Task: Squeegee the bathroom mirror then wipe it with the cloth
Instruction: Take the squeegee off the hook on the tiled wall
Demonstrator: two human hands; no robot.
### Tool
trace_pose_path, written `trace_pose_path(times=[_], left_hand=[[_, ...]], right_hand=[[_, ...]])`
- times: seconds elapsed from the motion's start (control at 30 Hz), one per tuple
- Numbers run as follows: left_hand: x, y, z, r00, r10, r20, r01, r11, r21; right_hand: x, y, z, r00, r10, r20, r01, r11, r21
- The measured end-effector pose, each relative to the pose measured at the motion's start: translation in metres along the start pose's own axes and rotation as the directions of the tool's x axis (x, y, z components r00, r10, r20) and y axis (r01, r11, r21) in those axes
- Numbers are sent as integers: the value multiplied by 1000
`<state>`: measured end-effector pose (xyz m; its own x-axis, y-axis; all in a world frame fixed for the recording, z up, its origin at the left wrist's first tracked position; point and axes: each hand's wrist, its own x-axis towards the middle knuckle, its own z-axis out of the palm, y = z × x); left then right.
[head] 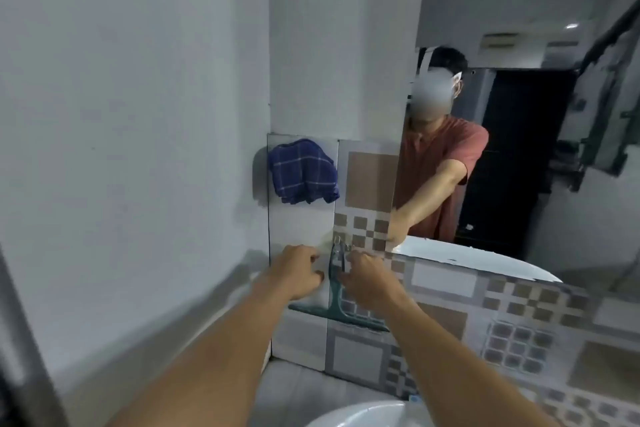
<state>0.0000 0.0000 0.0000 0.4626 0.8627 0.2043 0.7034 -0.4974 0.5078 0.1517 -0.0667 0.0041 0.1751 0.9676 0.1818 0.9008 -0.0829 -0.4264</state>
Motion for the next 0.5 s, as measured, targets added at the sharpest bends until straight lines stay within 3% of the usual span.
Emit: trace_pose_path(times=[0.27,0.43,0.5], left_hand=[[19,-9,51,983,-173,-68,138,923,-360],[31,-18,77,930,-347,-124,209,774,-598],[29,-17,81,930,-352,-110,187,707,-682]], right_hand=[[6,6,31,984,125,-127,-98,974,203],[10,10,48,967,176,-184,-104,934,343],[10,12,57,962,178,-209,-88,921,380]])
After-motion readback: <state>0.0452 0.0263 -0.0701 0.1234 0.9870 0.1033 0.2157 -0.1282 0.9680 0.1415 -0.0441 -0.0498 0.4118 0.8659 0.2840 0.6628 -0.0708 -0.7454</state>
